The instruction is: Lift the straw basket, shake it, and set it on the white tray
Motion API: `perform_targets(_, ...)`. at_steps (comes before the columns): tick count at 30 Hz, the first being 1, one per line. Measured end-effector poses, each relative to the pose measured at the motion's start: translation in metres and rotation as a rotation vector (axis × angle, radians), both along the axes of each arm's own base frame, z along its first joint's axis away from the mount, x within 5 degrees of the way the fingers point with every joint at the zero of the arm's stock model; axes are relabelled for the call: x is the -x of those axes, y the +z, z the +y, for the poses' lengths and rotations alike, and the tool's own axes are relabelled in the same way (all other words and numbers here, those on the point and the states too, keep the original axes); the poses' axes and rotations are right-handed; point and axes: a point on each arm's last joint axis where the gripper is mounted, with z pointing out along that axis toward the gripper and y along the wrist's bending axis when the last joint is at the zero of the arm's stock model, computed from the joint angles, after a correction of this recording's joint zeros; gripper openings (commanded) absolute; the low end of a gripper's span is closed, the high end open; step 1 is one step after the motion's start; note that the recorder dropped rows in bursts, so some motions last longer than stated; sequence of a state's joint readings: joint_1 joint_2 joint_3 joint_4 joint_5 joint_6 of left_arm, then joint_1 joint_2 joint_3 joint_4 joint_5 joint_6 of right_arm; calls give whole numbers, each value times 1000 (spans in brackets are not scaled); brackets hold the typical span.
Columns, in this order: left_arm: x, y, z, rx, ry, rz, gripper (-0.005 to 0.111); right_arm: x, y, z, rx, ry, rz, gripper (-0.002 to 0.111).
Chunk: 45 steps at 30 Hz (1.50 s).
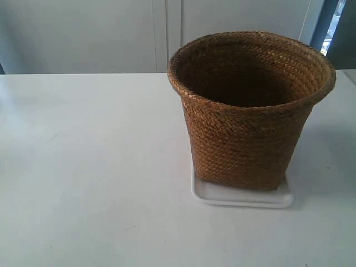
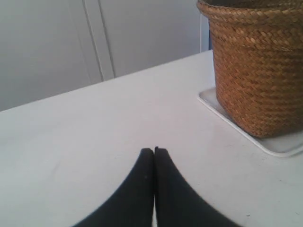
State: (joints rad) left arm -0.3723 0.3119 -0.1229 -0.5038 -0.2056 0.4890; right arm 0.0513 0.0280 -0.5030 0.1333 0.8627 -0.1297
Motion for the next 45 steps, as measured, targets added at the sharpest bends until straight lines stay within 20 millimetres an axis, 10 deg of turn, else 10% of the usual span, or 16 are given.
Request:
perform_targets(8,12,-26,7,-20,19,-69,0,0,0,0,0,0,0,0)
perform_targets(45,25,-26,6,-157,-50,-176,0,0,0,0,0,0,0,0)
